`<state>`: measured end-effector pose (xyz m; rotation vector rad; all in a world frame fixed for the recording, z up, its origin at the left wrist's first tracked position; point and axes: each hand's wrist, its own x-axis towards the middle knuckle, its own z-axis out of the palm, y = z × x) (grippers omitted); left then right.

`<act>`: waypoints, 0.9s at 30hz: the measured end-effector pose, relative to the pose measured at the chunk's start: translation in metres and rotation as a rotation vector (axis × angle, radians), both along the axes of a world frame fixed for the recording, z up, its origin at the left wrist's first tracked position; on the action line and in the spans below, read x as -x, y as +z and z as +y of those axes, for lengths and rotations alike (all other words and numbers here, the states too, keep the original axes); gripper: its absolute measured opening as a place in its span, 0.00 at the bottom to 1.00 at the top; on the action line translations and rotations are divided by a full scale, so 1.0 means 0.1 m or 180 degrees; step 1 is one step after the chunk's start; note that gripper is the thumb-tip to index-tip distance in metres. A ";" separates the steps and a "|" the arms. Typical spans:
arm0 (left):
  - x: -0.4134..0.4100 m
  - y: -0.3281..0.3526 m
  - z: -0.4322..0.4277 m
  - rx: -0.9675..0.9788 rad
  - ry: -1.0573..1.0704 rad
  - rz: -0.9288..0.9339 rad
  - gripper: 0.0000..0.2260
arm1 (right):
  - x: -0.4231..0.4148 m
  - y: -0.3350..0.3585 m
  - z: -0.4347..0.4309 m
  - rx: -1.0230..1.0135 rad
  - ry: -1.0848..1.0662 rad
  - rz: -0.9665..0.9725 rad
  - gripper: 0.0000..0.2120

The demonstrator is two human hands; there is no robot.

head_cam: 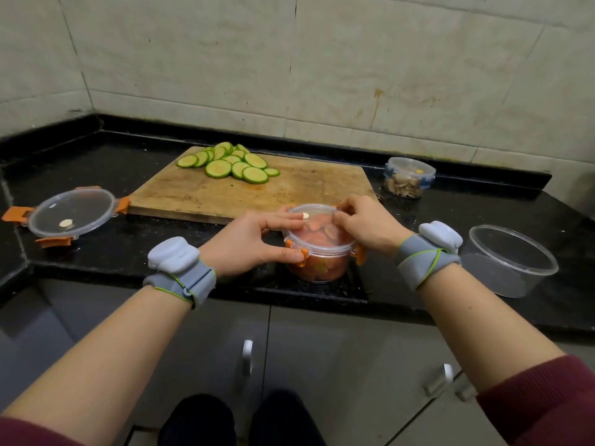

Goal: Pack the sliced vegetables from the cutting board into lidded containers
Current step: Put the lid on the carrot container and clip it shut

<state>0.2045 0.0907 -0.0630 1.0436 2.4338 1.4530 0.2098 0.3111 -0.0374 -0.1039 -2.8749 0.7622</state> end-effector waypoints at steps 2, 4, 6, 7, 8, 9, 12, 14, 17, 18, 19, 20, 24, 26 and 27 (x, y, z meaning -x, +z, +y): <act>0.01 -0.01 -0.01 0.0003 -0.0027 0.0059 0.27 | 0.01 -0.02 0.01 0.0061 0.0016 0.0019 0.11; 0.01 -0.02 -0.01 -0.0025 -0.0020 0.0110 0.28 | 0.01 -0.03 0.03 0.0114 0.0006 0.0040 0.11; 0.02 -0.03 -0.01 -0.0017 -0.0014 0.0177 0.31 | 0.01 -0.02 0.03 0.0152 -0.0004 0.0049 0.11; 0.02 -0.03 -0.01 -0.0003 -0.0001 0.0229 0.32 | 0.01 -0.01 0.03 0.0197 0.0001 0.0059 0.11; 0.03 -0.06 -0.01 0.0005 0.0015 0.0282 0.32 | 0.02 -0.01 0.04 0.0266 0.0017 0.0058 0.10; 0.03 -0.06 -0.01 0.0010 0.0043 0.0355 0.32 | 0.02 0.00 0.04 0.0361 0.0042 0.0070 0.09; 0.05 -0.09 0.00 0.0028 0.0092 0.0482 0.32 | 0.03 -0.02 0.06 0.0710 0.0070 0.0029 0.06; 0.05 -0.10 0.00 0.0038 0.0113 0.0538 0.31 | 0.03 -0.01 0.07 0.0833 0.0107 0.0022 0.06; 0.06 -0.11 0.01 0.0051 0.0138 0.0633 0.31 | 0.02 0.01 0.09 0.0896 0.0086 0.0040 0.06; 0.06 -0.11 0.01 0.0061 0.0160 0.0671 0.31 | 0.03 0.02 0.09 0.0927 0.0071 0.0017 0.05; 0.06 -0.11 0.01 0.0077 0.0182 0.0714 0.31 | 0.04 0.02 0.09 0.0981 0.0051 -0.0013 0.04; 0.07 -0.11 0.02 0.0095 0.0197 0.0743 0.31 | 0.05 0.01 0.10 0.1047 0.0020 -0.0040 0.04; 0.04 -0.14 0.03 0.0076 0.0298 0.0839 0.31 | 0.09 0.00 0.13 0.1167 -0.0028 -0.0101 0.06; 0.01 -0.12 0.02 0.0115 0.0334 0.0880 0.31 | 0.07 0.02 0.11 0.1168 -0.0020 -0.0132 0.07; 0.00 -0.14 0.02 0.0161 0.0354 0.0864 0.31 | 0.08 0.00 0.11 0.1166 -0.0029 -0.0180 0.07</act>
